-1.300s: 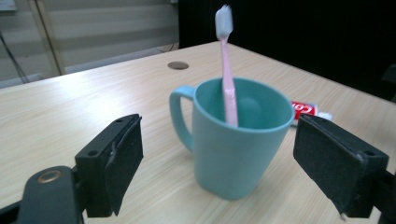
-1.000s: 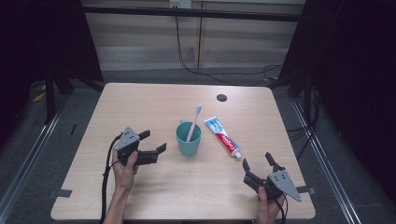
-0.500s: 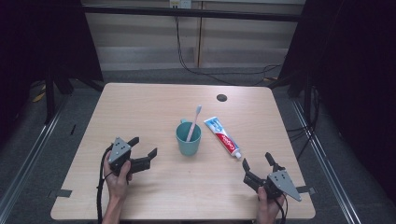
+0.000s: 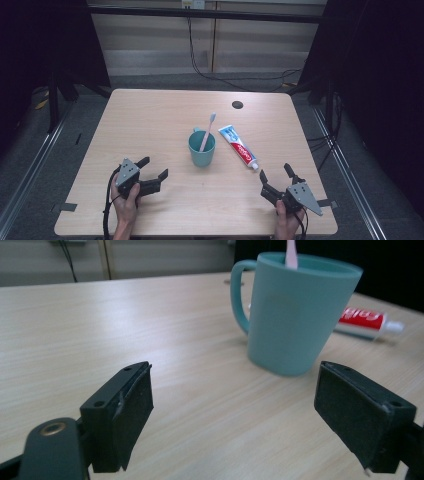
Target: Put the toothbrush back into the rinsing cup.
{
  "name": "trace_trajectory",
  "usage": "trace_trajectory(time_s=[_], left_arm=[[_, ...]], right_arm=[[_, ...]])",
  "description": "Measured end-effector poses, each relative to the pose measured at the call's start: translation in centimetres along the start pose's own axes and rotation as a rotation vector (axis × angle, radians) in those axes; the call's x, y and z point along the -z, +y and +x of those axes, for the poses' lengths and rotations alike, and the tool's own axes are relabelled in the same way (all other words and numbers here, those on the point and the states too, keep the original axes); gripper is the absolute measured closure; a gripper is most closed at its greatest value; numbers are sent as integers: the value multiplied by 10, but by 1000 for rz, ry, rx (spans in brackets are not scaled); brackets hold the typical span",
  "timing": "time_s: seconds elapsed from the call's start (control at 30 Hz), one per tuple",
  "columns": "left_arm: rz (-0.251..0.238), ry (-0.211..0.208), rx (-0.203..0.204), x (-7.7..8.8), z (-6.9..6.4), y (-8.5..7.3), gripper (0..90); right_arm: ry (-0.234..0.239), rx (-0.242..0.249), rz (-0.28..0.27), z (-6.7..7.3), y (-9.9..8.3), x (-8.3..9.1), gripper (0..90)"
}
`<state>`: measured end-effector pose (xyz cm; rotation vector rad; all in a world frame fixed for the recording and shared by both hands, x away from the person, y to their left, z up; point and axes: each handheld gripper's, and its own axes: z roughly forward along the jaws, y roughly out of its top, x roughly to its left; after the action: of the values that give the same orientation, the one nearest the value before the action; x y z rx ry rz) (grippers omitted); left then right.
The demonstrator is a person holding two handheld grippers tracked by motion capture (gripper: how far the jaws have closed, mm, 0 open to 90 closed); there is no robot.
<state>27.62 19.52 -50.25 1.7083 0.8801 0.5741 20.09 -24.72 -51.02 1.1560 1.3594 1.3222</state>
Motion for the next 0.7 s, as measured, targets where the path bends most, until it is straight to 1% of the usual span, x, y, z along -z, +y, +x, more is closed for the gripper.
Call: trace_trajectory(time_s=[0.03, 0.07, 0.1, 0.13, 0.17, 0.2, 0.37, 0.47, 0.5, 0.53, 0.57, 0.6, 0.67, 0.7], left_arm=[[-8, 2, -8, 1, -2, 0, 159], [-17, -17, -9, 3, -2, 1, 157], [-27, -18, -7, 3, -3, 1, 157], [-31, -10, -5, 3, -4, 1, 156], [-28, -6, 1, 3, -4, 1, 157], [-27, -11, -9, 3, -4, 1, 157], [-34, -24, 0, 2, -7, 0, 157], [-32, -30, -7, 2, -6, 0, 157], [-34, -32, -4, 2, -6, 0, 157], [-61, -14, 5, 4, -6, -2, 158], [-68, -11, 21, 5, -6, -4, 157], [-78, -12, 25, 7, -5, -4, 159], [-95, 0, 33, 10, -3, -5, 158], [-96, 6, 30, 10, -2, -5, 157]], right_arm=[[0, 0, 0, 0, 0, 0, 145], [-1, -2, -1, 0, 0, 0, 145], [-2, -5, -2, 0, 0, 0, 145], [-2, -4, -2, 0, 0, 0, 145], [-2, -3, -2, 0, 0, 0, 145], [-2, -4, -1, 0, 0, 0, 145], [2, -8, 0, 0, 0, 0, 140], [3, -14, 4, -1, 0, -1, 134], [2, -14, 13, -1, 1, -1, 133], [1, -13, 18, -1, 1, -2, 133], [6, -13, 27, -1, 1, -2, 133], [10, -12, 41, -1, 2, -3, 131], [23, -20, 90, -2, 3, -7, 132], [40, -19, 118, -2, 4, -9, 132]])
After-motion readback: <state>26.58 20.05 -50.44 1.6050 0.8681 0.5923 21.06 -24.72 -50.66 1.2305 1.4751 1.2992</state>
